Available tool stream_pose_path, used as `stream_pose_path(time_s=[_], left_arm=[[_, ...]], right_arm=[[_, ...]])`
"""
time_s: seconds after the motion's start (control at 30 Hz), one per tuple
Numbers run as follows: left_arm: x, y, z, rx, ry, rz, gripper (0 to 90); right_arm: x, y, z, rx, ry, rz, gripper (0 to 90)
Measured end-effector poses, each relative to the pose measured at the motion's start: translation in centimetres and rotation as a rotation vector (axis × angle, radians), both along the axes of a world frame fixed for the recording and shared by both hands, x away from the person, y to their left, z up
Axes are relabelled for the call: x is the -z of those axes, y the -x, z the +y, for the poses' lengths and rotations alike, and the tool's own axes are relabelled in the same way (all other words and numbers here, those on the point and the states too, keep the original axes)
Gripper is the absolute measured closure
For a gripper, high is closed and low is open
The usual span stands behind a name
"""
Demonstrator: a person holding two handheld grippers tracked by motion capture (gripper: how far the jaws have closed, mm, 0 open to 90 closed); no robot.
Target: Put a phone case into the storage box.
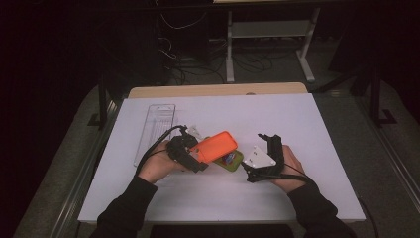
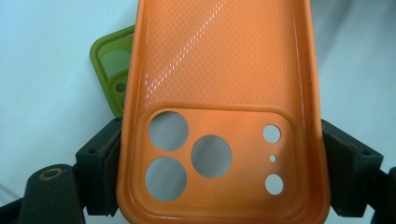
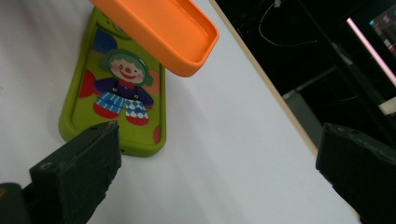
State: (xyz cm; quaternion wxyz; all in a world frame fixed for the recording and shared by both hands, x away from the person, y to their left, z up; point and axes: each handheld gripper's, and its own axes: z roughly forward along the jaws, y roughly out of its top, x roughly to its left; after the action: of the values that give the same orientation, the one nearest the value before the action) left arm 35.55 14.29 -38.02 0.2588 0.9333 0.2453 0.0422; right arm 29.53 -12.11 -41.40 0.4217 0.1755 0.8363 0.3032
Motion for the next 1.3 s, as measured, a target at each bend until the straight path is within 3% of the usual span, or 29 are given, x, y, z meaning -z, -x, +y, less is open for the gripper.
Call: stream_pose_path(time_s=[0.07,0.2,0.33,0.47,0.67,0.7,0.73,0.83,0.9,1.0,1.03,1.3], left_arm=[[0.1,0.1,-0.1,-0.021,0.020,0.004,16.3],[0.1,0.1,-0.1,-0.019,0.015,0.007,16.3],[0.1,0.1,-0.2,-0.020,0.014,0.009,16.3],[0.1,0.1,-0.2,-0.024,0.013,0.005,16.3],[-0.1,0.2,-0.3,-0.018,0.001,0.011,16.3],[-0.2,0.1,-0.3,-0.015,0.000,0.008,16.3],[-0.3,0.1,-0.3,-0.008,-0.007,0.013,16.3],[-0.3,0.2,-0.4,-0.016,-0.005,0.010,16.3],[-0.3,0.3,-0.6,-0.022,0.009,0.009,16.3],[-0.5,0.4,-0.9,-0.014,0.001,0.010,16.3],[-0.5,0.4,-0.9,-0.007,-0.005,0.006,16.3],[-0.6,0.6,-1.4,-0.002,-0.007,0.001,16.3]], right_arm=[[0.2,0.2,0.3,-0.011,0.044,-0.031,0.0],[0.5,0.4,0.8,-0.020,0.088,-0.070,0.0],[0.6,0.4,1.0,-0.060,0.201,-0.143,0.0],[0.7,0.7,1.5,-0.067,0.257,-0.215,0.0],[0.9,1.0,2.3,-0.076,0.294,-0.276,0.0],[0.9,1.0,2.4,-0.098,0.344,-0.300,0.0],[1.0,1.1,2.5,-0.093,0.345,-0.293,0.0],[1.1,1.1,3.1,-0.103,0.343,-0.340,0.0],[1.4,1.2,3.3,-0.099,0.347,-0.328,0.0],[1.4,1.2,3.6,-0.107,0.362,-0.354,1.5],[1.4,1.1,3.7,-0.117,0.390,-0.364,2.5],[1.6,1.2,4.7,-0.141,0.446,-0.451,9.0]])
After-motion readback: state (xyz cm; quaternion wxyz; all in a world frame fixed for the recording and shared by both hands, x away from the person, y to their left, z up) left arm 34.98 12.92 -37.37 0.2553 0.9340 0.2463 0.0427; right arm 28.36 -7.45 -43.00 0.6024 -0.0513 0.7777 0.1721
